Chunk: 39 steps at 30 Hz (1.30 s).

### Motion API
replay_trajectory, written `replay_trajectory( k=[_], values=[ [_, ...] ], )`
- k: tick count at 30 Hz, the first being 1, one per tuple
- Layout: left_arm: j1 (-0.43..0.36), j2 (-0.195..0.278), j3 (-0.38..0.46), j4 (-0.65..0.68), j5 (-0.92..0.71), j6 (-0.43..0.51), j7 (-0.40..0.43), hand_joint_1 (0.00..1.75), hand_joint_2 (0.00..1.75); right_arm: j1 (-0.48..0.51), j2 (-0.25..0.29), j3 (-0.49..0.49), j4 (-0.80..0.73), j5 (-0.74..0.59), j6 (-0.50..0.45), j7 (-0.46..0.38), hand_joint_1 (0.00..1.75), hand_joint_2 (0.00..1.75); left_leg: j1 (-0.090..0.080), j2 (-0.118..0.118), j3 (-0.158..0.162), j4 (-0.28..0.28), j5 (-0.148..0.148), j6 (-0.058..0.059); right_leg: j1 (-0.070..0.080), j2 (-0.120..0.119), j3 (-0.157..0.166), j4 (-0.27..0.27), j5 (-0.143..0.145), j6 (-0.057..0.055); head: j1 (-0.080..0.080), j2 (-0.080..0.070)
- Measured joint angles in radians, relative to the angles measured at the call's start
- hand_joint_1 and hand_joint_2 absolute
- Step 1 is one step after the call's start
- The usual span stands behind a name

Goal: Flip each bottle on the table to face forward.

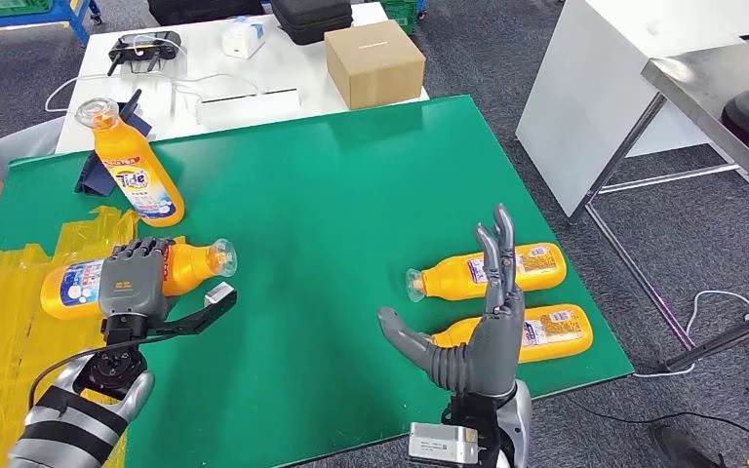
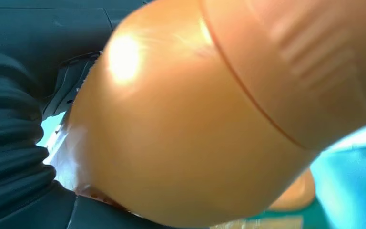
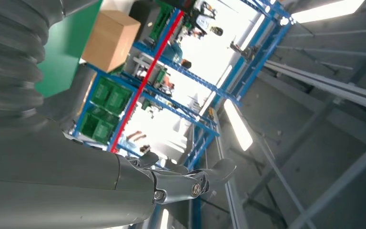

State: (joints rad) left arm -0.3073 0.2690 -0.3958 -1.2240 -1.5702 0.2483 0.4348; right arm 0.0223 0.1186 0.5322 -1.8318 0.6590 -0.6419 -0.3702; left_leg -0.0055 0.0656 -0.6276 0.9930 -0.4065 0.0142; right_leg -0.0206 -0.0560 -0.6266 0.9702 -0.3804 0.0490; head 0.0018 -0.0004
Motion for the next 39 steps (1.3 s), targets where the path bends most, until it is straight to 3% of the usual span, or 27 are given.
replay_trajectory(
  k=[1,2,5,6,12,23,30,33,39],
  values=[
    [-0.014,-0.007,0.007,0.031,0.0,0.001,-0.005,1.75,1.75,-0.006,0.0,0.0,0.005,-0.003,0.008,0.004,0.0,1.75,0.0,0.0,0.0,0.0,0.0,0.0,0.0,0.0,0.0,0.0,0.0,0.0,0.0,0.0],
    [-0.029,-0.014,0.014,0.064,0.0,0.003,-0.009,1.49,1.75,-0.013,0.0,0.0,0.012,-0.006,0.016,0.007,0.0,1.75,0.0,0.0,0.0,0.0,0.0,0.0,0.0,0.0,0.0,0.0,0.0,0.0,0.0,0.0],
    [-0.071,-0.041,0.042,0.181,0.0,0.019,-0.013,0.21,1.75,-0.03,0.002,0.002,0.039,-0.009,0.031,0.014,0.0,1.75,0.0,0.0,0.0,0.0,0.0,0.0,0.0,0.0,0.0,0.0,0.0,0.0,0.0,0.0],
    [-0.082,-0.049,0.051,0.217,0.0,0.026,-0.01,0.03,1.75,-0.035,0.003,0.002,0.047,-0.01,0.035,0.016,0.0,1.75,0.0,0.0,0.0,0.0,0.001,0.0,0.0,0.0,0.001,0.0,0.0,0.0,0.0,0.0],
    [-0.131,-0.072,0.063,0.389,0.0,0.063,0.04,0.0,1.75,-0.065,0.007,0.013,0.089,-0.022,0.062,0.025,0.0,1.75,0.0,0.0,0.0,0.0,0.001,0.0,0.0,0.0,0.001,0.0,0.0,0.0,0.0,0.0],
    [-0.199,-0.113,0.093,0.565,0.004,0.085,-0.011,0.0,1.75,-0.089,0.011,0.029,0.136,-0.027,0.073,0.031,0.0,1.75,0.0,-0.002,0.001,0.0,0.001,0.0,0.0,-0.001,0.002,0.0,0.0,0.0,0.0,0.0],
    [-0.205,-0.159,0.189,0.575,0.157,0.094,-0.234,0.0,1.75,-0.09,0.011,0.029,0.148,-0.028,0.073,0.035,0.0,1.75,0.0,-0.002,0.003,0.0,0.002,0.001,0.0,-0.001,0.005,0.0,0.0,0.0,0.0,0.0],
    [-0.185,-0.181,0.219,0.546,0.246,0.142,-0.322,0.0,1.75,-0.088,0.011,0.029,0.15,-0.027,0.072,0.035,0.0,1.75,0.0,-0.002,0.003,0.0,0.002,0.001,-0.001,-0.001,0.005,0.0,0.0,0.0,0.0,0.0],
    [-0.052,-0.228,0.243,0.297,0.508,0.212,-0.512,0.0,1.75,-0.075,0.004,0.026,0.15,-0.022,0.059,0.028,0.0,1.75,-0.001,-0.001,0.002,0.0,0.001,0.001,-0.001,-0.001,0.003,0.0,0.0,0.0,0.0,0.0]
  ],
)
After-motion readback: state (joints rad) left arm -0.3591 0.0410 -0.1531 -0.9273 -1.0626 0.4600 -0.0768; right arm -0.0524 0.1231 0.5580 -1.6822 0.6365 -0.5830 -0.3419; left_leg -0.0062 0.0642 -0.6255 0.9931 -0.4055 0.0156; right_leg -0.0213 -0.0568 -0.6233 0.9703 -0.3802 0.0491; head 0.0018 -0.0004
